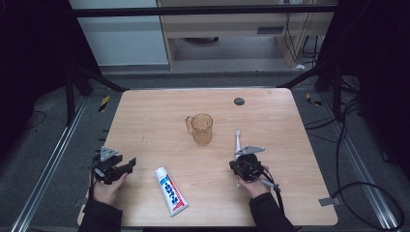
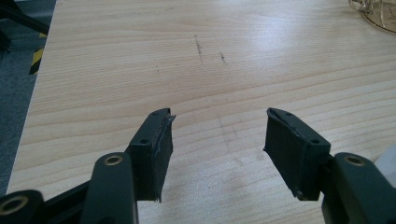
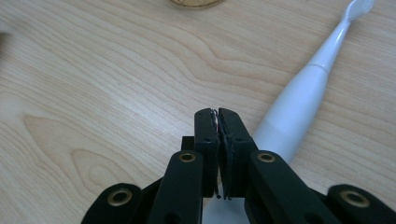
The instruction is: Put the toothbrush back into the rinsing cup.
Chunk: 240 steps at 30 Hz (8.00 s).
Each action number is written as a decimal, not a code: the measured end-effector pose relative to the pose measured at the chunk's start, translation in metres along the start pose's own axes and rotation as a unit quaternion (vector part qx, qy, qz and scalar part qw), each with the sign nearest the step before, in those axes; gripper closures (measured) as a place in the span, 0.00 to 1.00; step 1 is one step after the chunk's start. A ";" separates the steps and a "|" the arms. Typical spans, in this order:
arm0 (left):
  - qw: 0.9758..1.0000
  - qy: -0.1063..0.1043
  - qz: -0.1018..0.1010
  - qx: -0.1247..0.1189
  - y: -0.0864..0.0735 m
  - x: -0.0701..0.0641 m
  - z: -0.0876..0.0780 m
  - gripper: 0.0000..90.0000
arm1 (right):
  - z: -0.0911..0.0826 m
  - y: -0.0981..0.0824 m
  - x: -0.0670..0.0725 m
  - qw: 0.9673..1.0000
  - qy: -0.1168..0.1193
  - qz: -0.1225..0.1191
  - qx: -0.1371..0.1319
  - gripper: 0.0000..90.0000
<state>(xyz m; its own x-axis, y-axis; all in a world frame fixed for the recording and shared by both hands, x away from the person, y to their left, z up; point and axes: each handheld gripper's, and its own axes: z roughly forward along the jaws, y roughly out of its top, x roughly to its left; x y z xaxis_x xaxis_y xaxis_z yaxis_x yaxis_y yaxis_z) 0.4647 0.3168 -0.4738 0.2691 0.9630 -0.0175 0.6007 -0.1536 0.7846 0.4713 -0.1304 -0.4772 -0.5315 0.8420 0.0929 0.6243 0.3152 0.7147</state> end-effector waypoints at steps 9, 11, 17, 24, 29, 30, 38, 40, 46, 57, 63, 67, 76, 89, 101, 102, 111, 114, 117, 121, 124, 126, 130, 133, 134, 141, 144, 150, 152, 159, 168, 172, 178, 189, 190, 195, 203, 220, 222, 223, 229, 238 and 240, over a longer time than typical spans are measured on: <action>1.000 -0.001 0.000 0.002 0.000 0.000 0.001 0.45 | -0.023 0.002 -0.010 1.000 -0.012 0.014 -0.022 0.90; 1.000 -0.001 0.000 0.002 0.000 0.000 0.001 0.45 | -0.025 0.001 -0.011 1.000 -0.017 0.009 -0.019 0.89; 1.000 -0.001 -0.001 0.002 0.000 0.000 0.001 0.45 | -0.027 -0.004 -0.013 1.000 -0.026 0.012 -0.009 0.84; 1.000 -0.002 -0.002 0.003 0.000 0.000 0.001 0.45 | -0.028 -0.009 -0.018 0.999 -0.043 0.016 -0.014 0.90; 1.000 -0.001 -0.002 0.005 0.000 0.000 0.001 0.45 | -0.031 -0.016 -0.018 0.999 -0.038 0.023 -0.010 1.00; 1.000 -0.001 -0.002 0.005 0.000 0.000 0.001 0.45 | -0.032 -0.017 -0.017 0.999 -0.032 0.022 -0.010 1.00; 1.000 -0.002 -0.001 0.005 0.000 -0.001 0.000 0.45 | -0.037 -0.027 -0.002 1.000 0.012 0.016 -0.005 1.00; 1.000 -0.002 -0.001 0.005 0.000 -0.001 0.001 0.45 | -0.037 -0.028 0.001 1.000 0.017 0.013 -0.004 1.00; 1.000 -0.002 -0.002 0.005 0.000 0.000 0.001 0.45 | -0.031 -0.031 0.006 1.000 0.024 0.008 0.011 1.00; 1.000 -0.002 -0.002 0.006 0.000 0.000 0.001 0.44 | -0.034 -0.034 0.002 1.000 0.019 0.013 0.012 1.00; 1.000 -0.002 -0.002 0.006 0.000 -0.001 0.001 0.44 | -0.034 -0.035 0.000 1.000 0.014 0.016 0.016 1.00; 1.000 -0.002 -0.002 0.006 0.000 0.000 0.001 0.44 | -0.035 -0.035 -0.002 1.000 0.009 0.015 0.013 1.00; 1.000 -0.002 -0.002 0.006 0.000 -0.001 0.001 0.44 | -0.036 -0.036 -0.007 1.000 0.001 0.021 0.019 1.00; 1.000 -0.004 0.000 0.006 0.000 -0.001 0.001 0.44 | -0.038 -0.036 -0.014 0.999 -0.006 0.027 0.020 1.00; 1.000 -0.004 -0.002 0.008 0.000 0.000 0.003 0.44 | -0.058 -0.004 -0.023 1.000 -0.005 0.013 -0.021 0.89; 1.000 -0.004 -0.001 0.008 0.000 0.000 0.003 0.44 | -0.059 -0.002 -0.024 1.000 -0.007 0.011 -0.021 0.88; 1.000 -0.002 0.002 0.010 0.001 -0.001 0.003 0.44 | -0.054 0.021 -0.033 1.000 -0.008 0.011 -0.018 0.80; 1.000 -0.002 0.001 0.009 0.001 0.000 0.003 0.44 | -0.045 0.034 -0.032 1.000 -0.007 0.006 -0.008 0.75; 1.000 -0.002 0.001 0.009 0.001 0.000 0.003 0.44 | -0.040 0.042 -0.031 1.000 -0.009 -0.002 -0.003 0.72; 1.000 -0.002 0.002 0.009 0.001 0.000 0.003 0.44 | -0.029 0.056 -0.029 1.000 -0.013 -0.013 0.011 0.70; 1.000 -0.002 0.002 0.010 0.001 0.000 0.003 0.44 | -0.022 0.064 -0.026 1.000 -0.012 -0.018 0.017 0.69; 1.000 -0.002 0.005 0.011 0.001 0.000 0.003 0.44 | -0.017 0.068 -0.025 0.999 -0.012 -0.022 0.022 0.69; 1.000 -0.002 0.003 0.011 0.001 0.000 0.003 0.44 | -0.009 0.077 -0.021 0.999 -0.012 -0.028 0.036 0.69; 1.000 -0.001 0.003 0.012 0.001 0.001 0.004 0.44 | -0.004 0.081 -0.020 0.998 -0.014 -0.028 0.046 0.69; 1.000 -0.001 0.003 0.011 0.001 0.001 0.004 0.44 | -0.003 0.083 -0.021 0.998 -0.014 -0.030 0.047 0.69; 1.000 -0.001 0.005 0.012 0.001 0.000 0.003 0.44 | 0.008 0.082 -0.026 0.997 -0.013 -0.032 0.072 0.68; 1.000 -0.001 0.005 0.013 0.001 0.000 0.004 0.44 | 0.010 0.081 -0.027 0.996 -0.007 -0.032 0.078 0.68; 1.000 -0.001 0.006 0.014 0.001 0.000 0.004 0.44 | 0.017 0.074 -0.032 0.994 -0.008 -0.032 0.100 0.68; 1.000 -0.001 0.006 0.014 0.001 0.000 0.003 0.44 | 0.020 0.071 -0.032 0.994 -0.006 -0.033 0.108 0.68; 1.000 -0.001 0.007 0.014 0.001 0.000 0.004 0.44 | 0.027 0.067 -0.034 0.991 -0.005 -0.038 0.125 0.68; 1.000 -0.002 0.008 0.015 0.001 0.000 0.004 0.44 | 0.038 0.062 -0.033 0.988 -0.002 -0.039 0.150 0.69; 1.000 -0.002 0.008 0.017 0.001 0.000 0.004 0.44 | 0.042 0.061 -0.032 0.987 0.000 -0.042 0.157 0.70; 1.000 -0.002 0.008 0.015 0.001 0.000 0.004 0.44 | 0.047 0.060 -0.030 0.985 0.001 -0.041 0.170 0.72; 1.000 -0.002 0.008 0.015 0.001 0.000 0.004 0.44 | 0.051 0.060 -0.030 0.982 -0.005 -0.037 0.185 0.75; 1.000 -0.002 0.009 0.016 0.001 0.000 0.004 0.44 | 0.051 0.060 -0.029 0.982 -0.006 -0.038 0.186 0.75; 1.000 -0.002 0.008 0.016 0.001 0.000 0.004 0.44 | 0.050 0.061 -0.029 0.981 -0.010 -0.037 0.191 0.75; 1.000 -0.001 0.008 0.015 0.001 0.000 0.004 0.44 | 0.035 0.064 -0.032 0.985 -0.001 -0.027 0.171 0.75; 1.000 -0.001 0.007 0.015 0.001 -0.001 0.003 0.44 | -0.012 0.082 -0.030 0.997 0.010 -0.030 0.068 0.76; 1.000 -0.001 0.008 0.014 0.001 -0.001 0.004 0.44 | -0.017 0.084 -0.030 0.998 0.012 -0.030 0.056 0.76; 1.000 -0.001 0.008 0.014 0.001 -0.001 0.004 0.44 | -0.019 0.085 -0.029 0.998 0.012 -0.030 0.053 0.76; 1.000 -0.001 0.008 0.014 0.001 -0.001 0.004 0.44 | -0.030 0.091 -0.029 0.999 0.012 -0.030 0.016 0.76; 1.000 -0.001 0.007 0.012 0.002 -0.001 0.003 0.44 | -0.047 0.097 -0.029 0.999 0.007 -0.022 -0.044 0.76; 1.000 0.000 0.007 0.012 0.002 -0.001 0.003 0.44 | -0.048 0.097 -0.029 0.998 0.006 -0.022 -0.051 0.76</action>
<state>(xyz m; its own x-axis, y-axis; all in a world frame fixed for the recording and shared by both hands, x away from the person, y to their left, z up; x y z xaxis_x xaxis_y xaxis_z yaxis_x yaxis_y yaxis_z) 0.4677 0.3148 -0.4743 0.2783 0.9605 -0.0068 0.6150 -0.1727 0.7694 0.5202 -0.1450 -0.3772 -0.5647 0.8224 0.0687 0.5395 0.3049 0.7848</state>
